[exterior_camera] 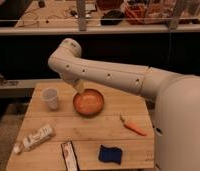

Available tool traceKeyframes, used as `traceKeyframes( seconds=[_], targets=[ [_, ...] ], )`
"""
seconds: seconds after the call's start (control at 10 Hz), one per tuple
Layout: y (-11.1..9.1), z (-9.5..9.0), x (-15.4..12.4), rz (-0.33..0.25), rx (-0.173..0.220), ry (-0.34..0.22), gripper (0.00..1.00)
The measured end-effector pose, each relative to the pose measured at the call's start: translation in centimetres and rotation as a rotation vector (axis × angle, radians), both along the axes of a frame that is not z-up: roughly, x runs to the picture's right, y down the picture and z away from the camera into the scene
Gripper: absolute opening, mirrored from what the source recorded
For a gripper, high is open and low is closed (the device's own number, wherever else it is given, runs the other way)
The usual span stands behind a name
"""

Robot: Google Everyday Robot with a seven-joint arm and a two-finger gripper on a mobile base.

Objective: Pick up the ceramic cup

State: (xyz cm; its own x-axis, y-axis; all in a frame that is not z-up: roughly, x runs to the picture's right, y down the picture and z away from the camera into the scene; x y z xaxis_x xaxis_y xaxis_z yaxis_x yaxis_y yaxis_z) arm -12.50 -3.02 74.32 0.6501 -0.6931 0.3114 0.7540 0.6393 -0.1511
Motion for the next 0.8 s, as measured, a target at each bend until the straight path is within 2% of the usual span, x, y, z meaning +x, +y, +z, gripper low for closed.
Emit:
traceKeyframes(
  seconds=[0.8],
  targets=[
    [1.5,2.5,-3.5,-0.057,-0.02,-0.097,0.8]
  ],
)
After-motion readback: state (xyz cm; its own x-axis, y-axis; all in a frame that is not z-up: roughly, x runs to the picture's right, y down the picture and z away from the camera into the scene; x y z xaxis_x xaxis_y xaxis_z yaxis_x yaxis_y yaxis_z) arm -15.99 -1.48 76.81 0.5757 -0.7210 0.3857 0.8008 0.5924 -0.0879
